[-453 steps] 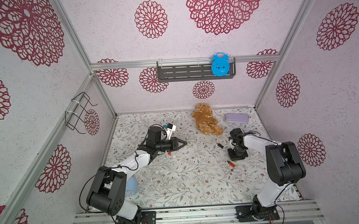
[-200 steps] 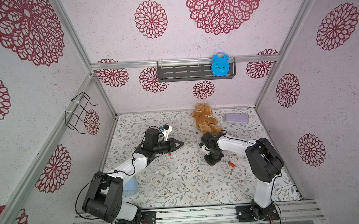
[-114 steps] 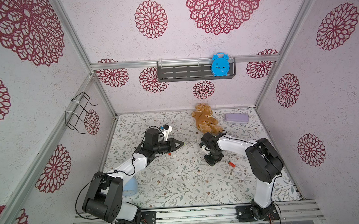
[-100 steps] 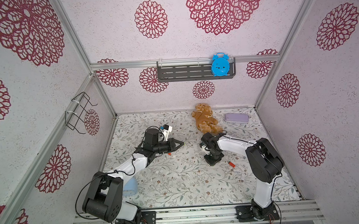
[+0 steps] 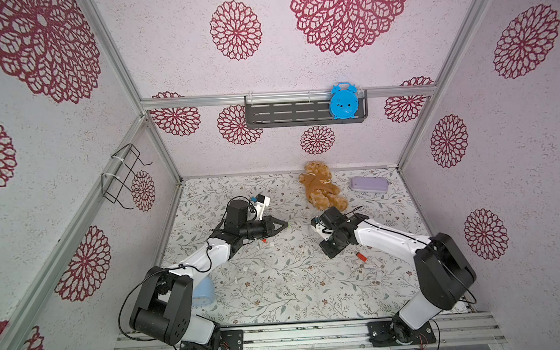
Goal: Close the usb drive cover
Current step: Pick up the USB drive from the center of the board, then close the cover of the USB drive.
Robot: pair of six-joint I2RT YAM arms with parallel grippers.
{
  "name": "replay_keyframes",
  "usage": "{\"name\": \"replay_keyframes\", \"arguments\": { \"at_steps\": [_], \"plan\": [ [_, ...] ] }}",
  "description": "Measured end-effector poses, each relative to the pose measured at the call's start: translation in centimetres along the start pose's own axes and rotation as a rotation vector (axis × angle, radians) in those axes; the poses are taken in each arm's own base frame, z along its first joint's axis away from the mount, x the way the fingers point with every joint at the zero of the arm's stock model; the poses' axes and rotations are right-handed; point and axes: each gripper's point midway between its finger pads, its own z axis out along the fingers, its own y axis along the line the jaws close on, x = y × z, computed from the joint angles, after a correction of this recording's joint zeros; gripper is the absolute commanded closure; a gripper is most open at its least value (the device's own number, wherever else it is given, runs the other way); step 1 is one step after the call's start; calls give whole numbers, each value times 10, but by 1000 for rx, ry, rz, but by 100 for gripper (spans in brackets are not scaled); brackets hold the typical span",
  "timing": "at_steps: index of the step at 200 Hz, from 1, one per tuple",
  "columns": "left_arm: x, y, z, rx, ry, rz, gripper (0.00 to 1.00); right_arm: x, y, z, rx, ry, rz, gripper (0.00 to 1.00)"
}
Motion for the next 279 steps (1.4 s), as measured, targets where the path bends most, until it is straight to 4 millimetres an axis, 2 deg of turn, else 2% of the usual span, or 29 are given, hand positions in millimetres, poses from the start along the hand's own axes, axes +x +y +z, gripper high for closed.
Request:
{"name": "replay_keyframes", "arguments": {
  "at_steps": [28, 90, 158, 197, 279],
  "plan": [
    [0, -6, 3, 21, 23, 14, 89, -25, 17, -33, -15, -151, -103, 79],
    [4, -18, 14, 60, 94, 36, 89, -35, 49, -50, -34, -225, -289, 80],
    [17, -21, 19, 78, 163, 35, 89, -48, 42, -61, 63, -267, -353, 80],
    [19, -24, 21, 91, 179, 42, 89, -59, 46, -69, 66, -301, -369, 80],
    [22, -24, 23, 92, 193, 38, 89, -66, 53, -63, 65, -297, -409, 80]
  ]
}}
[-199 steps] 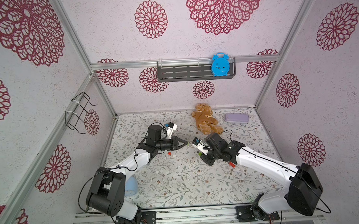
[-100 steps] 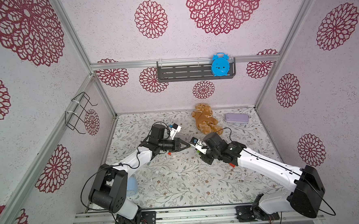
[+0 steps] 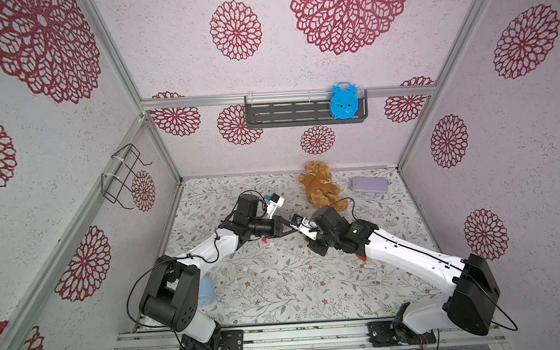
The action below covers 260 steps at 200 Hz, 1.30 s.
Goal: Close the usb drive cover
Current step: Close the cover of the USB drive.
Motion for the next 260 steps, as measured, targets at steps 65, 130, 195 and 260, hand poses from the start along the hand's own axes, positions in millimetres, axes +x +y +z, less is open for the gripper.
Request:
{"name": "replay_keyframes", "arguments": {
  "at_steps": [65, 130, 195, 260],
  "plan": [
    [0, 3, 4, 1, 12, -2, 89, 1, -4, 0, 23, 8, -11, 80],
    [-1, 3, 7, 0, 10, -3, 89, -2, -5, -1, 39, -1, -19, 80],
    [-3, 2, 7, 1, -1, -10, 89, -3, -7, 0, 52, -21, -17, 81],
    [-6, -6, 3, 7, -17, 8, 89, 6, -7, -6, 68, -27, -15, 81]
  ]
}}
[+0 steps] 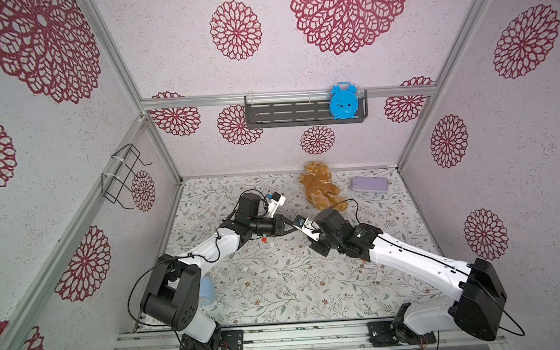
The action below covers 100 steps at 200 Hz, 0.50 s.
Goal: Close the usb drive cover
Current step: Close the cover of the USB drive.
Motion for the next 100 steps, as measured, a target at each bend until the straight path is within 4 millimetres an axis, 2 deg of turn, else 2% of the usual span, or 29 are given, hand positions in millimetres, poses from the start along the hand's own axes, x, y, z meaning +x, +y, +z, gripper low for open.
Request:
{"name": "replay_keyframes", "arguments": {
  "at_steps": [29, 100],
  "plan": [
    [-1, -3, 0, 10, -3, 5, 88, 2, 0, 0, 2, 1, 1, 81],
    [-1, -7, 1, 32, 3, 11, 88, -11, -4, -2, 14, -39, 15, 81]
  ]
}}
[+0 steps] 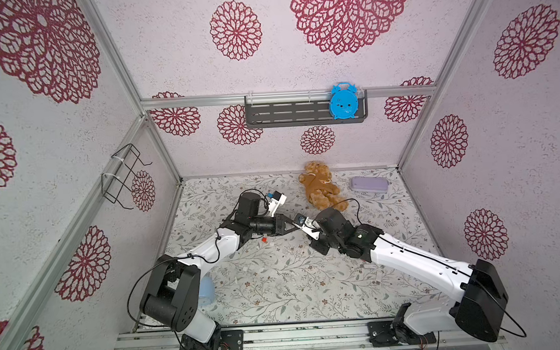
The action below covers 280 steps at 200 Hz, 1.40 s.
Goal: Close the usb drive cover
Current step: Close the cover of the USB drive.
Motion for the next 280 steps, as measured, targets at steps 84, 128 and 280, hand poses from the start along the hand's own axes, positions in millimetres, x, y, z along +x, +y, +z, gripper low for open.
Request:
{"name": "replay_keyframes", "arguments": {
  "at_steps": [84, 128, 280],
  "plan": [
    [0, 1, 0, -17, 11, 22, 88, 0, 0, -2, -1, 9, -4, 80],
    [0, 1, 0, -26, 15, 28, 89, 1, 0, -2, 3, 11, -5, 81],
    [1, -4, -2, -32, 47, 79, 87, -10, 1, -6, -25, -7, -12, 81]
  ]
}}
